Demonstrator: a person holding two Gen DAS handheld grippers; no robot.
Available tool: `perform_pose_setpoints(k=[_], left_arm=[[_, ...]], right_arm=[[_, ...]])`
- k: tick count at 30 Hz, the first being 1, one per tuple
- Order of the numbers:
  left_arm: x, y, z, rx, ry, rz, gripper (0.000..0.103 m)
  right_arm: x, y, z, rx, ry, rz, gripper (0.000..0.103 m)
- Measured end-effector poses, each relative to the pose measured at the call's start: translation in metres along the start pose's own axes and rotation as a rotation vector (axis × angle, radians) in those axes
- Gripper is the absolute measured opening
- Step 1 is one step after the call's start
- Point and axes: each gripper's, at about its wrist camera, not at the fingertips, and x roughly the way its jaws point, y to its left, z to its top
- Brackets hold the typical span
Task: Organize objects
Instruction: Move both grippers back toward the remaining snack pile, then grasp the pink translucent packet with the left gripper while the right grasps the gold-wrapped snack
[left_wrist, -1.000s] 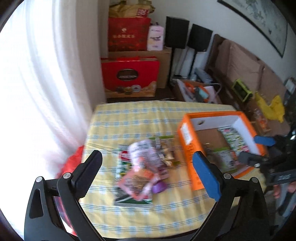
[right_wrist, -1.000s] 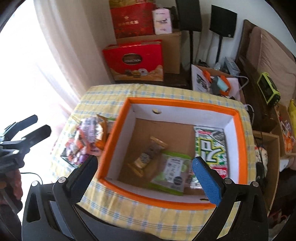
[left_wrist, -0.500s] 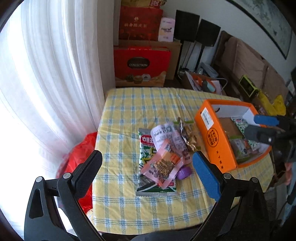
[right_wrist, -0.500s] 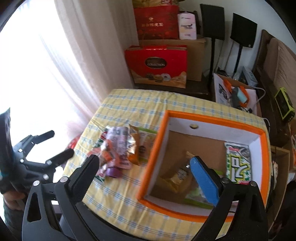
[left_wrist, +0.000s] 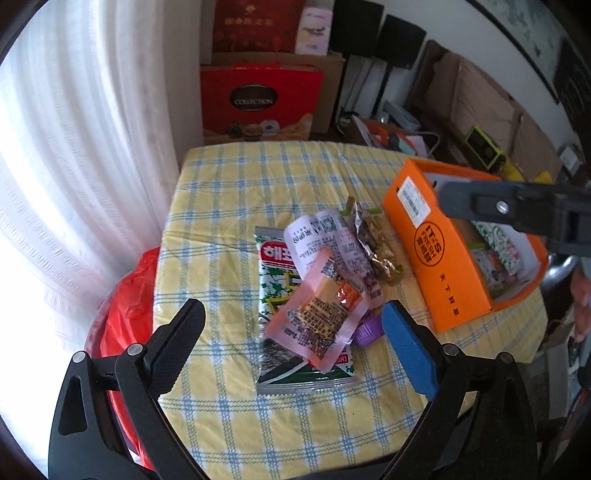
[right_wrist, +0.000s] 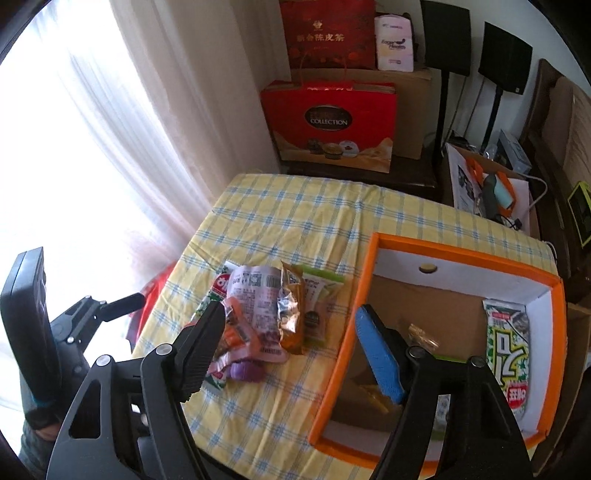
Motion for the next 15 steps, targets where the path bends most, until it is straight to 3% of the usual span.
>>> perform_pose_setpoints(k=[10, 15], left_arm=[[0.018, -0.019, 0.006, 0.068, 0.008, -0.009, 0.092], [0.026, -0.024, 0.006, 0.089, 0.021, -0.008, 0.08]], right_arm=[[0.042, 0.007, 0.015, -0.019, 0.078, -0.035, 0.075], [0.06, 0.008, 0.021, -0.016, 0.11, -0.046, 0.073]])
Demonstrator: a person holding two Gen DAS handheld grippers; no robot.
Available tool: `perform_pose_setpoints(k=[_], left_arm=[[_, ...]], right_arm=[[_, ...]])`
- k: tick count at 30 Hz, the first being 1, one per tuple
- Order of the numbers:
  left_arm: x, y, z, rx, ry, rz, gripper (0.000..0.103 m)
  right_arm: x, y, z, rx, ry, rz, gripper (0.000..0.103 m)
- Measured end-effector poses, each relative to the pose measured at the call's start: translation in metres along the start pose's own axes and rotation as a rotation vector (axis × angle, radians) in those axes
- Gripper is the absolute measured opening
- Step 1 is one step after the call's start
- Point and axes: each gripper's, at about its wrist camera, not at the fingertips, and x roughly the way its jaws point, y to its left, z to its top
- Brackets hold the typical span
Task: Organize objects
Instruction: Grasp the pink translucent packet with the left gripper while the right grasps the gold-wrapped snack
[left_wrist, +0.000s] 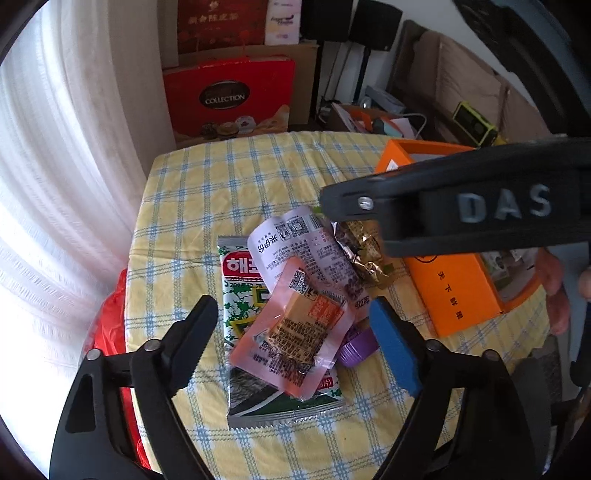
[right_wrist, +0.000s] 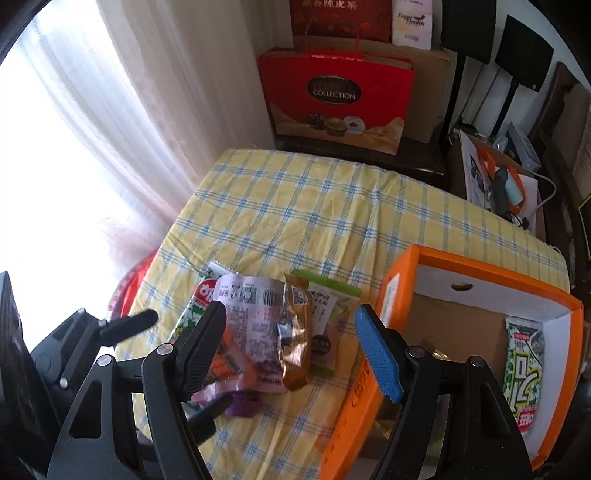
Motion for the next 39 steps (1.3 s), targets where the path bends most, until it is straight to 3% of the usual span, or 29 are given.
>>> perform_pose_setpoints(k=[3, 4, 5, 13, 23, 26, 28, 31, 36, 38, 39], left_arm=[[0.002, 0.0, -0.001, 0.005, 0.0, -0.007, 0.076], [0.003, -0.001, -0.002, 0.009, 0.003, -0.014, 0.069], [0.005, -0.001, -0.003, 0.013, 0.006, -0.019, 0.064], [0.01, 0.003, -0.008, 0.006, 0.006, -0.033, 0.057], [0.008, 0.009, -0.008, -0.034, -0.01, -0.09, 0.059], [0.01, 0.005, -0.008, -0.011, -0.009, -0.055, 0.055], [0.011, 0.002, -0.009, 0.002, -0.01, -0.041, 0.046], [0.01, 0.003, -0.009, -0.004, -0.015, -0.047, 0.044], [0.006, 0.007, -0.01, -0.017, -0.025, -0.055, 0.046], [0.004, 0.009, -0.009, -0.025, -0.037, -0.053, 0.067], [0.002, 0.009, -0.009, -0.025, -0.049, -0.045, 0.072]], right_arm=[[0.011, 0.002, 0.003, 0.006, 0.021, -0.002, 0.061], [0.014, 0.002, 0.003, 0.002, 0.024, -0.008, 0.058], [0.016, 0.003, 0.004, -0.001, 0.027, -0.014, 0.057], [0.033, 0.003, 0.003, 0.004, 0.059, -0.016, 0.05], [0.04, 0.014, 0.003, -0.05, 0.066, -0.083, 0.049], [0.041, 0.017, 0.003, -0.062, 0.065, -0.079, 0.037], [0.041, 0.02, 0.002, -0.074, 0.059, -0.082, 0.034], [0.04, 0.021, 0.001, -0.087, 0.053, -0.088, 0.032], [0.041, 0.017, 0.001, -0.061, 0.065, -0.065, 0.032], [0.041, 0.017, 0.001, -0.069, 0.07, -0.069, 0.033], [0.041, 0.018, 0.001, -0.072, 0.074, -0.072, 0.034]])
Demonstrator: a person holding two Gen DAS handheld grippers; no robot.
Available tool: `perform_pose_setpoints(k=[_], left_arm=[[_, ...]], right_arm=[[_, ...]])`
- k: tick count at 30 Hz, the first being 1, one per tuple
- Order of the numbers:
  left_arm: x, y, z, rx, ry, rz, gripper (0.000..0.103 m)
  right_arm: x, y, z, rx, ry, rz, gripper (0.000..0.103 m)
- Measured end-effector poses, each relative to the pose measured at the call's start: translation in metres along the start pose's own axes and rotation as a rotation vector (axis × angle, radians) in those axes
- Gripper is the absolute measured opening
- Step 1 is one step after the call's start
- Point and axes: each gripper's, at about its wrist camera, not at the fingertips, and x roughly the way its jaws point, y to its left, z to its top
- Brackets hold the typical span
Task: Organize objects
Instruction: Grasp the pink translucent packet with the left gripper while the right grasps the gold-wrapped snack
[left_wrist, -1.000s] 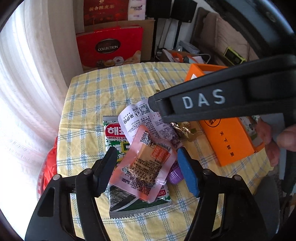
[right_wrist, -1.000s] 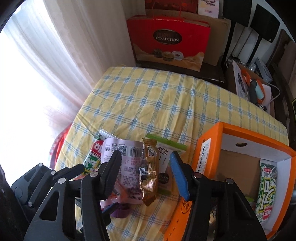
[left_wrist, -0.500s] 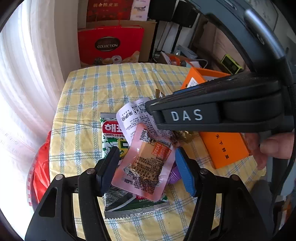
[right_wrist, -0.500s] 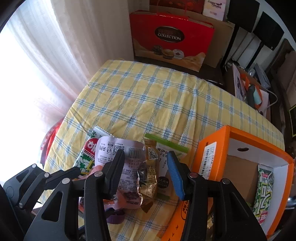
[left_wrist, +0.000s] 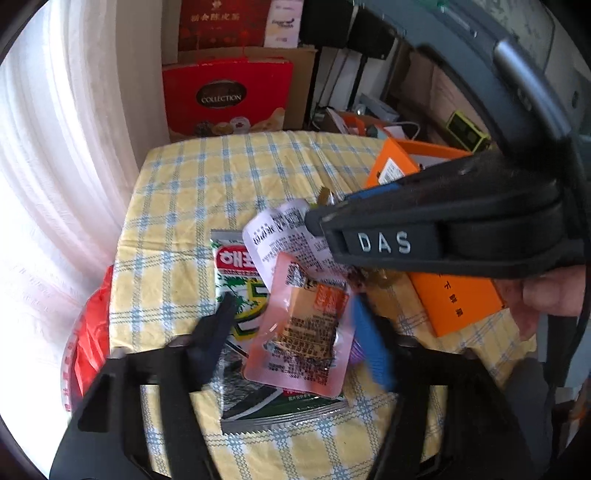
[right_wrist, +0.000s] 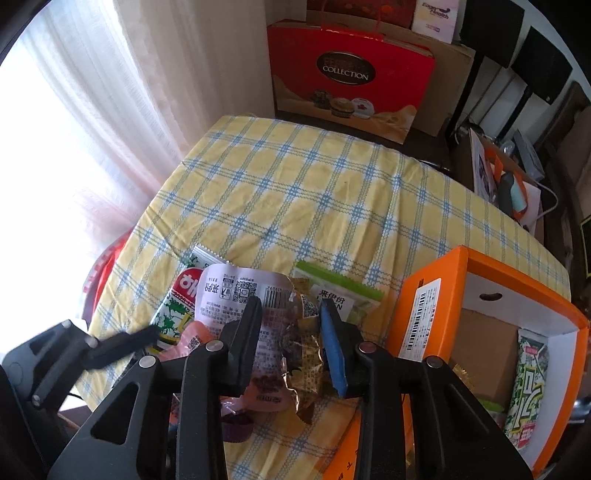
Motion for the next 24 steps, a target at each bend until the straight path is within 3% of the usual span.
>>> perform_pose_setpoints(k=[7, 13, 15, 16, 17, 21, 24], left_arm=[[0.008, -0.013, 0.005, 0.069, 0.015, 0.045, 0.078], [0.018, -0.021, 0.004, 0.066, 0.022, 0.023, 0.078], [0.018, -0.021, 0.002, 0.058, 0.02, 0.008, 0.073], [0.018, -0.022, 0.001, 0.055, 0.024, -0.006, 0.063], [0.018, -0.022, 0.001, 0.051, 0.031, -0.022, 0.06], [0.013, -0.023, 0.001, 0.058, 0.024, -0.017, 0.056], [0.006, -0.02, -0.001, 0.046, 0.013, -0.028, 0.053]], right_arm=[[0.001, 0.0, 0.002, 0.004, 0.004, 0.001, 0.037], [0.001, -0.003, 0.0, 0.019, -0.004, 0.018, 0.035], [0.002, -0.003, -0.001, 0.023, -0.008, 0.02, 0.035], [0.002, -0.003, -0.001, 0.022, -0.012, 0.019, 0.035], [0.002, -0.003, -0.001, 0.023, -0.015, 0.02, 0.034], [0.0, -0.004, -0.002, 0.035, -0.028, 0.021, 0.031], [-0.001, -0.007, -0.003, 0.041, -0.033, 0.028, 0.022]])
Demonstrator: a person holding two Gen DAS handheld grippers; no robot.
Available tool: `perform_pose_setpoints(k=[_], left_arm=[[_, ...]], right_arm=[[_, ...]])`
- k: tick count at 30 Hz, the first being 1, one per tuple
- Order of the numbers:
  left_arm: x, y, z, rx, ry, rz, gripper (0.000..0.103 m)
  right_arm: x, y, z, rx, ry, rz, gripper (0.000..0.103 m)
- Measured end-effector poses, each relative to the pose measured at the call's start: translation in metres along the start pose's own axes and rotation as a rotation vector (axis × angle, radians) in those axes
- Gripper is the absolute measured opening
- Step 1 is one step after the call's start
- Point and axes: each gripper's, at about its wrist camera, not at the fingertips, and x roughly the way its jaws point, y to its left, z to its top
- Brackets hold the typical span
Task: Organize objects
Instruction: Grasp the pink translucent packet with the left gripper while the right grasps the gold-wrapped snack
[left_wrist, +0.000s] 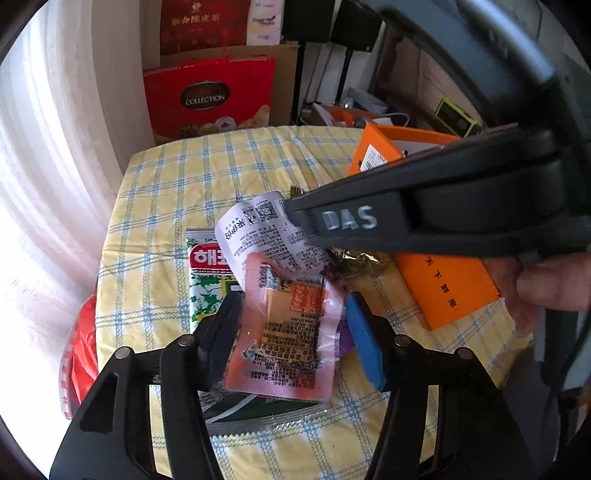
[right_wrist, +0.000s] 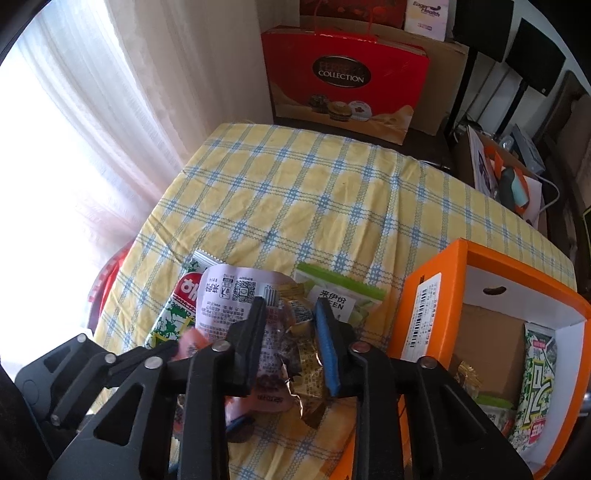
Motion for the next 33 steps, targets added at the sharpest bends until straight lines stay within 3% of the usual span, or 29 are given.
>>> perform_pose_setpoints(k=[3, 5, 12, 13, 15, 17, 19, 30, 33], left_arm=[[-0.011, 0.005, 0.0, -0.013, -0.015, -0.009, 0.043], [-0.016, 0.008, 0.0, -0.025, -0.022, -0.007, 0.019], [-0.009, 0.021, 0.004, -0.056, 0.006, -0.018, 0.016], [-0.009, 0.021, 0.004, -0.06, 0.002, -0.021, 0.017], [-0.007, 0.024, 0.004, -0.07, 0.0, -0.022, 0.031], [-0.018, 0.022, -0.005, -0.076, -0.018, 0.001, 0.066], [-0.023, 0.022, -0.006, -0.075, -0.044, 0.01, 0.075], [0.0, -0.001, -0.011, 0.0, 0.042, 0.037, 0.075], [-0.001, -0.001, -0.017, -0.007, 0.052, 0.018, 0.056]], right_arm=[[-0.003, -0.004, -0.001, 0.01, -0.004, 0.021, 0.019], [-0.005, -0.004, -0.002, 0.006, -0.01, 0.023, 0.018], [-0.01, -0.005, -0.005, 0.007, -0.027, 0.032, 0.016], [-0.013, -0.006, -0.006, 0.009, -0.034, 0.038, 0.016], [-0.02, -0.007, -0.007, 0.011, -0.05, 0.042, 0.016], [-0.026, -0.008, -0.008, 0.012, -0.061, 0.048, 0.015], [-0.033, -0.01, -0.01, 0.017, -0.075, 0.058, 0.015], [-0.069, -0.016, -0.024, 0.034, -0.137, 0.108, 0.015], [-0.081, -0.016, -0.026, 0.033, -0.159, 0.118, 0.015]])
